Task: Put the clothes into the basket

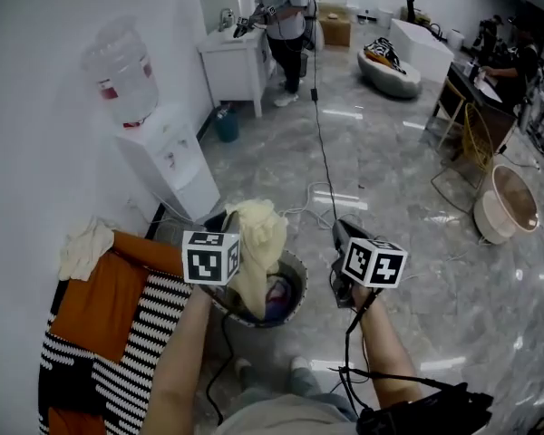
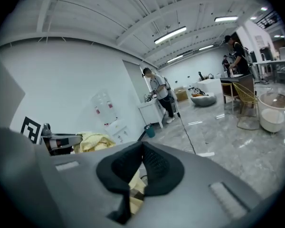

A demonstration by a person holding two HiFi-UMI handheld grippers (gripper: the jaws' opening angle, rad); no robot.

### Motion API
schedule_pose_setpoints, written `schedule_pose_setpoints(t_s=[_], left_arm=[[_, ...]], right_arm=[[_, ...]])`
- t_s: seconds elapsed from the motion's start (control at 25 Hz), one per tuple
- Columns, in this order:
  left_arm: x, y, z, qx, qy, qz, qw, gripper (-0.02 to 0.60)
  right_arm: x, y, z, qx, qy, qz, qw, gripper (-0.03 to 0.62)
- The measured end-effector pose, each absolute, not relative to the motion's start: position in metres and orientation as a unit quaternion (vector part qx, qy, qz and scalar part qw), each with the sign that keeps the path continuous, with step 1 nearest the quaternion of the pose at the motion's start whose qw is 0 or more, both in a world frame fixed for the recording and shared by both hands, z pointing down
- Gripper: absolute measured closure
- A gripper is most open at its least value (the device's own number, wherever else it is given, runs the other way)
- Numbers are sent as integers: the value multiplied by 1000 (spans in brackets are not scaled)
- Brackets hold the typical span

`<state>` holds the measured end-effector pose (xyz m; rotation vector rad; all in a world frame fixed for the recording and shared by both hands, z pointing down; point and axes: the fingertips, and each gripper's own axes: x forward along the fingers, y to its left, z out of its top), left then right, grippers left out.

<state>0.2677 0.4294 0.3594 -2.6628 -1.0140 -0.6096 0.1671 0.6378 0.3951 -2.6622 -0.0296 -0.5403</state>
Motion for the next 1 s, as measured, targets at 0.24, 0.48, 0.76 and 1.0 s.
schedule_pose_setpoints(t_s=[0.24, 0.48, 0.76, 1.0], left_arm=[[267, 430, 449, -886, -359, -272, 106, 546], [254, 422, 546, -858, -364, -347, 108, 546], [251, 414, 616, -827, -367, -406, 127, 546], [251, 421, 634, -814, -391, -417, 105, 379]], right_arm=[[161, 639, 461, -942, -45, -246, 222, 591], [154, 624, 529, -922, -66, -301, 234, 591], [141, 616, 573, -902, -80, -342, 252, 591], [142, 614, 589, -895, -88, -349, 264, 591]])
